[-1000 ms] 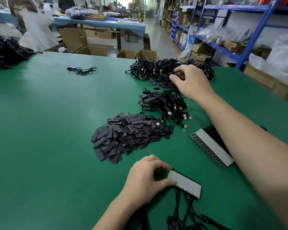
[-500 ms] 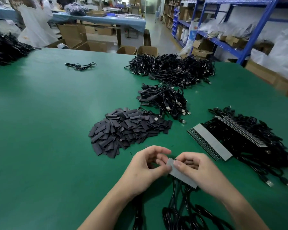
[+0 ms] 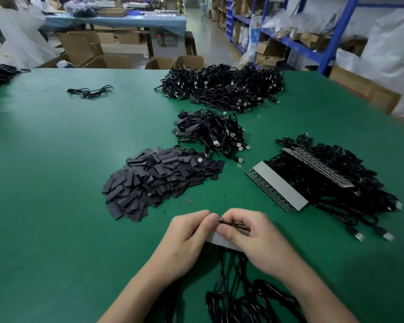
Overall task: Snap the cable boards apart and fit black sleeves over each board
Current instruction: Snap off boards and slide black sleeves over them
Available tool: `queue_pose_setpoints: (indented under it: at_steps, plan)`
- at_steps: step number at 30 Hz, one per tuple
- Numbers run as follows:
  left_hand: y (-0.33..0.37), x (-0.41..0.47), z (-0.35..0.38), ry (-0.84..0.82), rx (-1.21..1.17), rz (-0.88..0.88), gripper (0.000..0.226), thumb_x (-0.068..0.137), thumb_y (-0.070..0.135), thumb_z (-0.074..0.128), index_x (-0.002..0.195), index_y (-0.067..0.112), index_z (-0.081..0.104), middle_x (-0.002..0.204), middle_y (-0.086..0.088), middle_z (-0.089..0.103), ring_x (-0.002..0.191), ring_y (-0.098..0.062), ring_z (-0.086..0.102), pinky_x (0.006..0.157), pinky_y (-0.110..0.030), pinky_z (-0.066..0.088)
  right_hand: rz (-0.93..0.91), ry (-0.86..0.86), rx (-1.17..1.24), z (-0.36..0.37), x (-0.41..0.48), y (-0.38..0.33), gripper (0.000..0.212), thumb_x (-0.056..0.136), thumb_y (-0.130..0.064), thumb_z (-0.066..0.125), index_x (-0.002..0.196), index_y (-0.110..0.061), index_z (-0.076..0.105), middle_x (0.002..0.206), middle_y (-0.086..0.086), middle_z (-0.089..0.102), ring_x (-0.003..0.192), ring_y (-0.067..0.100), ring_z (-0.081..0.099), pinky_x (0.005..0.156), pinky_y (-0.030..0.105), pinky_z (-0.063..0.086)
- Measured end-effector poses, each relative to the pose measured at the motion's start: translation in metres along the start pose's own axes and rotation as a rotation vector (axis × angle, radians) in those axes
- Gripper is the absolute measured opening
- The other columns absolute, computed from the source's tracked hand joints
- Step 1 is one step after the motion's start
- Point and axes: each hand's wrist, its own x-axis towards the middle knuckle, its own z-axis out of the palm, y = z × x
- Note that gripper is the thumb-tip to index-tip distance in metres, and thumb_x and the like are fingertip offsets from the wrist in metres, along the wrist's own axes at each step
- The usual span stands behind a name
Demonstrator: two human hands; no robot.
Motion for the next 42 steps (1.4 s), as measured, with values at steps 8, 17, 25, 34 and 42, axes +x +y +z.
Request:
queue_pose_setpoints:
  at_steps: [8,17,25,34,42]
  plan:
    - [-0.002,0.0,0.0,-0.052,-0.083,-0.049,0.041,0.103,0.046,0.044,0.068,0.027,0.039,0.065,0.016,0.033,0.061,-0.005,0.03,0.056,-0.024,0.028,-0.037,-0.057,0.119,0.001,0.002,0.002,0.025,0.102,-0.02,0.065,0.079,-0.028,0.065,0.069,-0.017,0.059,0.066,-0.004,0.052,0.066,0.015,0.041]
    - [0.001,-0.003,-0.001,-0.108,-0.15,-0.097,0.04,0.104,0.04,0.044,0.067,0.025,0.04,0.066,0.012,0.033,0.061,-0.01,0.03,0.056,-0.029,0.028,-0.056,-0.098,0.224,0.002,0.003,0.005,0.021,0.099,-0.026,0.065,0.079,-0.029,0.065,0.072,-0.014,0.057,0.071,0.003,0.053,0.07,0.021,0.043]
    - [0.005,-0.003,0.0,-0.099,-0.212,-0.137,0.044,0.104,0.041,0.045,0.068,0.017,0.039,0.066,0.006,0.035,0.062,-0.013,0.032,0.058,-0.032,0.029,-0.04,-0.137,0.3,0.001,0.005,0.0,0.016,0.097,-0.029,0.066,0.083,-0.025,0.072,0.078,-0.007,0.068,0.077,0.007,0.062,0.074,0.023,0.05]
    - [0.002,0.002,-0.004,0.242,0.048,0.079,0.041,0.103,0.039,0.05,0.065,0.026,0.058,0.072,0.007,0.056,0.072,-0.015,0.058,0.069,-0.023,0.041,-0.125,0.131,-0.325,-0.006,0.001,0.004,0.039,0.084,-0.063,0.06,0.109,-0.037,0.075,0.1,-0.024,0.069,0.103,0.0,0.063,0.088,0.019,0.049]
    - [0.009,0.0,0.002,0.401,0.04,0.221,0.026,0.097,0.028,0.061,0.078,0.014,0.072,0.088,0.005,0.057,0.084,-0.018,0.061,0.072,-0.027,0.047,-0.016,-0.062,0.28,0.012,-0.002,-0.007,0.03,0.086,-0.052,0.069,0.114,-0.045,0.075,0.112,-0.013,0.076,0.109,0.004,0.069,0.093,0.028,0.057]
